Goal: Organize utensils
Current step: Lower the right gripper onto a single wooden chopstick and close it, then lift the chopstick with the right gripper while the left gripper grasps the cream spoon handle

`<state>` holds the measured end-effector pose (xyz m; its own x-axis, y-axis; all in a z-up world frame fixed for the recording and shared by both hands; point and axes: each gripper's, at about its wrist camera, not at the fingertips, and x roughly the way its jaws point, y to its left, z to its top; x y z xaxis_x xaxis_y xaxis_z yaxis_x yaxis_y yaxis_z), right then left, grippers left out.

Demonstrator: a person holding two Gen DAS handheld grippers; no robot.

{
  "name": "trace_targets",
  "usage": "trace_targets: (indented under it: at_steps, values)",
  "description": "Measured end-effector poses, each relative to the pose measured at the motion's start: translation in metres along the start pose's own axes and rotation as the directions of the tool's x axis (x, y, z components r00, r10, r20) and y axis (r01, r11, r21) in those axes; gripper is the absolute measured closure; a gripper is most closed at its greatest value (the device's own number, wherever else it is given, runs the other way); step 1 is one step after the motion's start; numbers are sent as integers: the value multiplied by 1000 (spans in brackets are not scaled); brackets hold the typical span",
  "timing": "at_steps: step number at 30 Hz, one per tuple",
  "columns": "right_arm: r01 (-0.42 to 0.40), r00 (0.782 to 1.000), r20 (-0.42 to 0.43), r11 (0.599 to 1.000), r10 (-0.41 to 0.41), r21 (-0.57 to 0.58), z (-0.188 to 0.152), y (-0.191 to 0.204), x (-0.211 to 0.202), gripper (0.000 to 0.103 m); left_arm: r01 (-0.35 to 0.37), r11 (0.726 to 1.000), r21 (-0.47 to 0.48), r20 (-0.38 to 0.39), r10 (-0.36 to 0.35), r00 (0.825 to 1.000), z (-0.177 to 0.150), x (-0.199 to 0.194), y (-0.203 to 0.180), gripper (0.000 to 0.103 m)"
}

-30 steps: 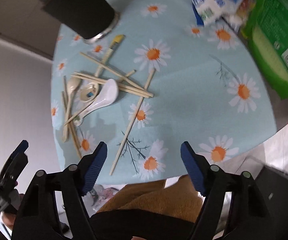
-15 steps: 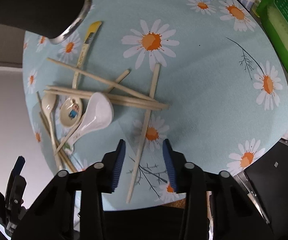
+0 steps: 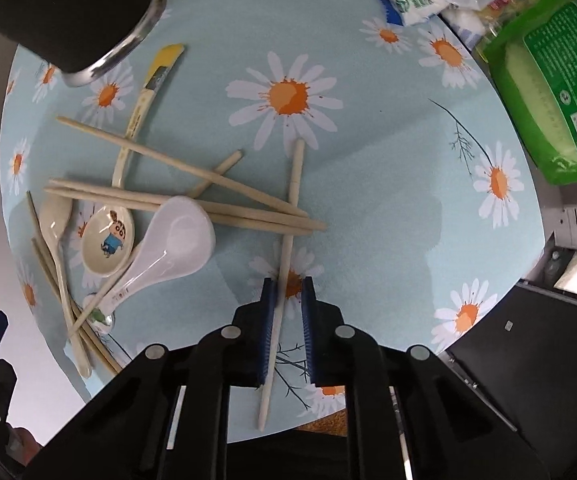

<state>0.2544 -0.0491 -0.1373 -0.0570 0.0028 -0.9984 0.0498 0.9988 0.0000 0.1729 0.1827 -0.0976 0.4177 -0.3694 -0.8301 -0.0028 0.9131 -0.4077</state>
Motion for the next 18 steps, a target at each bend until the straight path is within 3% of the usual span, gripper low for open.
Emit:
trace_targets:
  at_steps: [9, 18]
  values:
    - [-79, 997, -20, 994, 80, 79, 3, -26, 6, 98, 6, 1000, 20, -17, -6, 1000, 8, 7, 1, 7]
    - [-110, 994, -6, 989, 111, 94, 12, -86, 4, 98, -33, 998, 46, -25, 34, 999, 15, 18, -13, 7]
